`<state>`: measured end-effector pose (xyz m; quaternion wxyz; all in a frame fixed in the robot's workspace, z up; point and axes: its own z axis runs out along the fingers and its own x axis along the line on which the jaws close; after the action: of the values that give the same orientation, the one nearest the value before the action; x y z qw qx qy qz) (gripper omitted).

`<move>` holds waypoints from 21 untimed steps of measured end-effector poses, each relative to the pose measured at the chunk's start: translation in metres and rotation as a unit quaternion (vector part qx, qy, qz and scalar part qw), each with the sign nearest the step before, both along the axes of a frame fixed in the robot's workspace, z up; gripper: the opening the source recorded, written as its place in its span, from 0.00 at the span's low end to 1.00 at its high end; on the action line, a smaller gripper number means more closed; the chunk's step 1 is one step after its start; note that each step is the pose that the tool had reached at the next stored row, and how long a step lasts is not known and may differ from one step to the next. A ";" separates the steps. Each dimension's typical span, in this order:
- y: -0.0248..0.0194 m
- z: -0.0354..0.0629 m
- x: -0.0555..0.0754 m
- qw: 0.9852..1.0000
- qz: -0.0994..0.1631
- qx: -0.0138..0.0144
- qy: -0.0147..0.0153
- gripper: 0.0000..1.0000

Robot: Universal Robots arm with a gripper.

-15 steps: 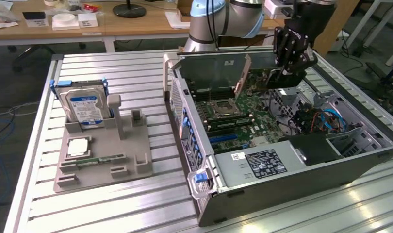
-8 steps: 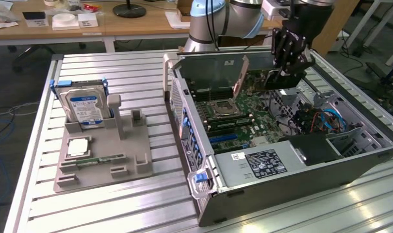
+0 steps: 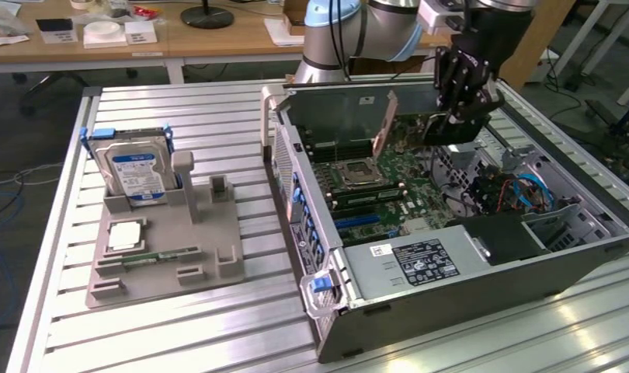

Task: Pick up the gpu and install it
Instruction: 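Insert the gpu into the slot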

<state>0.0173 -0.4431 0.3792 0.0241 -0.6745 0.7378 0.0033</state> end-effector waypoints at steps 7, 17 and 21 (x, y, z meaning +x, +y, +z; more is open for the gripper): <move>-0.0050 -0.0007 -0.005 1.000 0.000 0.000 0.000 0.27; -0.0084 -0.0069 -0.017 1.000 0.000 0.000 -0.001 0.27; -0.0096 -0.0101 -0.021 1.000 0.000 0.000 -0.001 0.27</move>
<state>-0.0039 -0.4528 0.3691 0.0248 -0.6743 0.7380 0.0027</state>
